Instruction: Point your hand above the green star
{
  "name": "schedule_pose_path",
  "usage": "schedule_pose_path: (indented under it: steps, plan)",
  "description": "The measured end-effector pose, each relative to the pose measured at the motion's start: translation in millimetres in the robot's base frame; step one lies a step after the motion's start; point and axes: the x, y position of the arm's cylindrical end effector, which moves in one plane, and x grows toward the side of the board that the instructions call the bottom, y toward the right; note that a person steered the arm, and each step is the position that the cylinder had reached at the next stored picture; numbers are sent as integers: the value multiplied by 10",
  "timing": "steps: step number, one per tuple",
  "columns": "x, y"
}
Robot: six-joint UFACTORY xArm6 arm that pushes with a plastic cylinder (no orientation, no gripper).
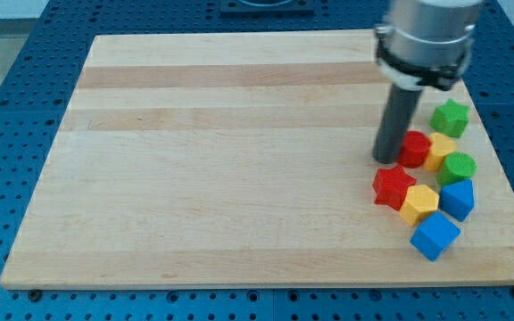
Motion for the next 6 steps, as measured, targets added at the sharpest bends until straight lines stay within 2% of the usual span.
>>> schedule_pose_path:
  steps: [2, 3, 4, 5, 6]
  plan:
    - [0, 3]
    - [-247, -82]
    - [-1111, 66]
    - [-1498, 492]
    - [-1499, 1164]
